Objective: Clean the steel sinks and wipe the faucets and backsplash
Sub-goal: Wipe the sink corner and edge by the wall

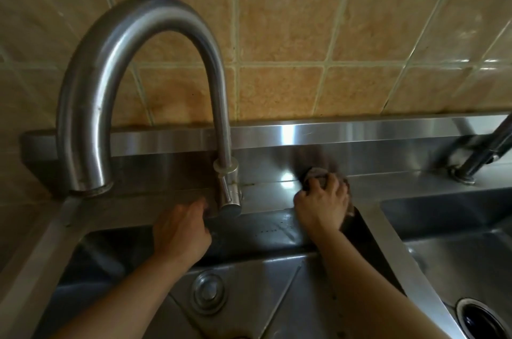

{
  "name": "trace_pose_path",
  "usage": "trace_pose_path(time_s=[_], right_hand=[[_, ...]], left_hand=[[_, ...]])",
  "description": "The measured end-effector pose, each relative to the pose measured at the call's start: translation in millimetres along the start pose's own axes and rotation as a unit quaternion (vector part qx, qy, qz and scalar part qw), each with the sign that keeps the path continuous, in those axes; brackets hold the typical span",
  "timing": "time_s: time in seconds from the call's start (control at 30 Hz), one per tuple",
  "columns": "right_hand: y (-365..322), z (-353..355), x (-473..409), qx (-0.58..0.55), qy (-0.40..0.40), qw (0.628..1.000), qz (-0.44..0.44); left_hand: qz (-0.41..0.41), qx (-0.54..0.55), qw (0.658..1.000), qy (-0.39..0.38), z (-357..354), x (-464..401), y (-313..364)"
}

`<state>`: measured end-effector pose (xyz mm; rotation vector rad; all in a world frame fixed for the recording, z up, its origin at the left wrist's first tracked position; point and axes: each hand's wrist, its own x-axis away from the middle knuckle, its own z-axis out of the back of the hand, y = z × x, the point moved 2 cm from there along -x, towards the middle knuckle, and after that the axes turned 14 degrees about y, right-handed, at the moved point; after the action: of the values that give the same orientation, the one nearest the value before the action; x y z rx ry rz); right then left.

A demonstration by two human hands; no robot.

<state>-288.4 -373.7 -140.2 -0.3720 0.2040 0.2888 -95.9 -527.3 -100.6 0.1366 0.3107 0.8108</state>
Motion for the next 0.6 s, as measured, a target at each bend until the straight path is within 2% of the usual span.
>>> trace_pose_path(time_s=[0.1, 0.2, 0.27, 0.33, 0.43, 0.53, 0.6], right_hand=[[-49.1, -6.7, 29.8, -0.039, -0.038, 0.979, 0.194], [-72.2, -3.4, 43.5, -0.094, -0.076, 0.958, 0.261], [-56.8, -4.3, 34.7, -0.074, -0.082, 0.949, 0.297], [-17.8, -1.9, 15.8, -0.048, -0.066, 0.962, 0.262], [36.1, 8.2, -15.6, -0.020, -0.026, 0.992, 0.122], [48.0, 13.5, -24.6, -0.040, 0.013, 0.998, 0.038], [37.2, 16.4, -20.6, -0.091, 0.022, 0.996, 0.008]], left_hand=[[0.004, 0.013, 1.000, -0.005, 0.0, -1.6, -3.7], [0.006, 0.007, 1.000, -0.006, -0.6, -4.0, -4.6], [0.007, -0.002, 1.000, -0.006, -0.5, -3.3, -2.8], [0.006, -0.011, 1.000, -0.003, -0.8, -1.2, 1.3], [0.005, -0.018, 1.000, 0.008, -2.0, -1.0, 2.6], [0.006, -0.004, 1.000, 0.011, -3.0, 1.4, 2.6], [-0.003, 0.008, 1.000, 0.002, -5.7, 3.4, 1.1]])
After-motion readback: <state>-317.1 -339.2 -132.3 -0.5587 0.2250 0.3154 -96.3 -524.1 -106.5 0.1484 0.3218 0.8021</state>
